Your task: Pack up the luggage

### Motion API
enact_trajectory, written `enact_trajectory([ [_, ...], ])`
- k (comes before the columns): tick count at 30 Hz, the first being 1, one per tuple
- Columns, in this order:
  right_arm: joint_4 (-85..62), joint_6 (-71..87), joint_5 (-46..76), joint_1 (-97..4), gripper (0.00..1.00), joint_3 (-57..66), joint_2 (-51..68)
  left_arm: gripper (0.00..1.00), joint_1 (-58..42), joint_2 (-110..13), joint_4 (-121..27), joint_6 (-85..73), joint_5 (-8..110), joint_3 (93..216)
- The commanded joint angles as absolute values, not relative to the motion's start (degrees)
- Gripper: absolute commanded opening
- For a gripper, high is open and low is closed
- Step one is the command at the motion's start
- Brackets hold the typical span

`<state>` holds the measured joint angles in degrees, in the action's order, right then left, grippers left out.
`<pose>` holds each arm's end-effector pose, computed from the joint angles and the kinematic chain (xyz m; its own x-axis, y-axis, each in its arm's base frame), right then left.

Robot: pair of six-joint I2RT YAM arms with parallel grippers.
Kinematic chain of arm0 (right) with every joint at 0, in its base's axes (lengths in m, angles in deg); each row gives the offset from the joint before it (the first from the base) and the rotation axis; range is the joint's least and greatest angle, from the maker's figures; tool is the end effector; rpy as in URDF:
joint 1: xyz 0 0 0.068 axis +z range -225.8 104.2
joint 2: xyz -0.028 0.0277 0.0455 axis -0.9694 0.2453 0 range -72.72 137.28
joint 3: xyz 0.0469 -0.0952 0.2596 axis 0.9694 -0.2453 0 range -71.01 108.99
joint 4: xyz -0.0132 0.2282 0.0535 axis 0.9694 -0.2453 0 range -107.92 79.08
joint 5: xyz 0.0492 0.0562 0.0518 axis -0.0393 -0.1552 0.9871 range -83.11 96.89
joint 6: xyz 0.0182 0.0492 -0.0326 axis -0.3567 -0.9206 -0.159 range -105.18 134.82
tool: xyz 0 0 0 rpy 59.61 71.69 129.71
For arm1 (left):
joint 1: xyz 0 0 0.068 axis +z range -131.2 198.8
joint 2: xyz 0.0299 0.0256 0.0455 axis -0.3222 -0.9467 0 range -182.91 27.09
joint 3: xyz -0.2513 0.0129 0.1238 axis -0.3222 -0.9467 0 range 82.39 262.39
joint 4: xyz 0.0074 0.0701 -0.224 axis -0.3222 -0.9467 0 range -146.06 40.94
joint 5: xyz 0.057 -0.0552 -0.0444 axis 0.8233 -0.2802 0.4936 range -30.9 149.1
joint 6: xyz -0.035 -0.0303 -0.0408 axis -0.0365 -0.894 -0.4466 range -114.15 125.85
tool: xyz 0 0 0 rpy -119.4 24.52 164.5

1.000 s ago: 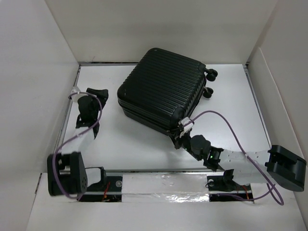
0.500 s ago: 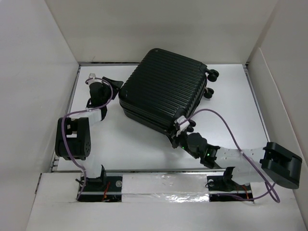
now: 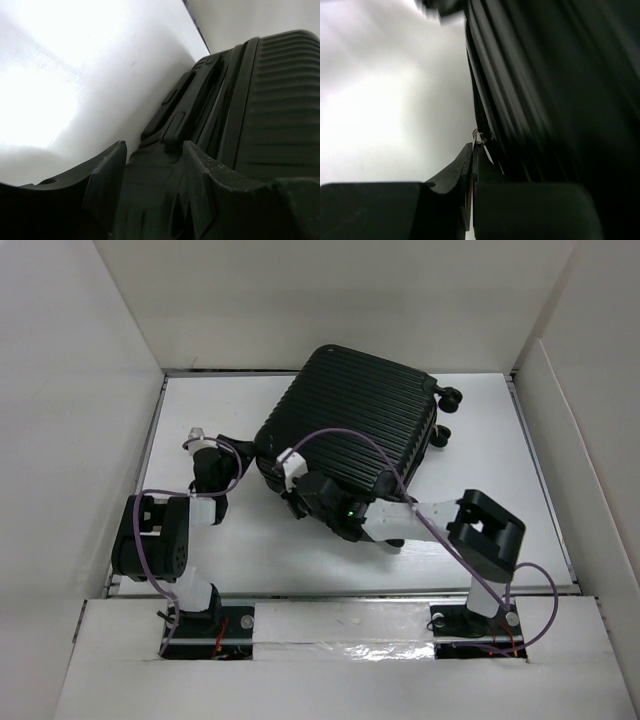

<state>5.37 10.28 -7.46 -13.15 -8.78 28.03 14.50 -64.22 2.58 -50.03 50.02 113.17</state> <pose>0.1883 0.3389 0.2477 -0.2330 -0.2836 -0.9302 -0.7389 0.6735 -0.0203 0.3021 -0.0301 0.2079 -0.2764 -0.7990 -0.5340 0.0011 0.5554 -0.8316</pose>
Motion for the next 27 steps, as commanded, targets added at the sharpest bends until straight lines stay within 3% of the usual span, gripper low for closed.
enact_trajectory([
  [1, 12.99, 9.55, 11.45, -7.95, 0.0, 4.98, 33.26, 0.45, 9.57, -59.23, 7.36, -44.95, 40.82, 108.95],
  [9, 12.99, 7.44, 17.42, -7.95, 0.0, 13.53, 37.06, 0.45, 10.45, -56.49, 7.46, -42.05, 40.29, 106.91],
  [10, 12.2, 7.7, 18.66, -7.95, 0.04, 13.01, 36.1, 0.45, 10.45, -56.49, 7.8, -42.22, 40.2, 107.0],
  [11, 10.89, 8.31, 19.1, -7.95, 0.11, 11.88, 34.78, 0.45, 10.45, -56.4, 7.89, -42.31, 39.94, 107.08],
  [12, 9.74, 8.49, 18.93, -7.95, 0.37, 10.21, 33.03, 0.45, 10.45, -56.14, 7.72, -42.4, 39.94, 107.26],
  [15, 2.9, 11.12, 16.93, -9.17, 0.74, 3.71, 23.28, 0.45, 10.45, -54.91, 6.58, -42.05, 40.81, 107.61],
  [18, -2.12, 11.4, 13.32, -13.89, 0.87, -4.11, 11.51, 0.45, 10.97, -54.29, 5.7, -41.61, 41.26, 108.05],
  [20, -3.18, 9.73, 13.22, -18.73, 0.87, -10.33, 2.84, 0.44, 10.97, -53.94, 5.7, -41.7, 41.34, 108.23],
  [22, -2.84, 7.8, 13.75, -28.22, 0.78, -14.31, -2.3, 0.44, 10.97, -53.59, 5.78, -41.61, 41.78, 108.23],
  [23, -2.57, 5.96, 13.49, -31.73, 0.6, -16.15, -6.84, 0.44, 10.97, -53.5, 5.79, -41.52, 41.87, 108.4],
  [24, -2.75, 5.07, 12.79, -35.16, 0.15, -19.39, -8.89, 0.44, 10.97, -53.42, 5.79, -41.17, 42.05, 108.4],
  [25, -3.18, 4.19, 11.47, -42.24, 0.0, -20.73, -10.57, 0.44, 10.45, -53.07, 5.18, -40.73, 42.31, 108.58],
  [27, -3.89, 2.26, 10.5, -49.13, 0.0, -23.28, -14.16, 0.44, 9.92, -52.72, 4.3, -39.51, 43.8, 109.02],
])
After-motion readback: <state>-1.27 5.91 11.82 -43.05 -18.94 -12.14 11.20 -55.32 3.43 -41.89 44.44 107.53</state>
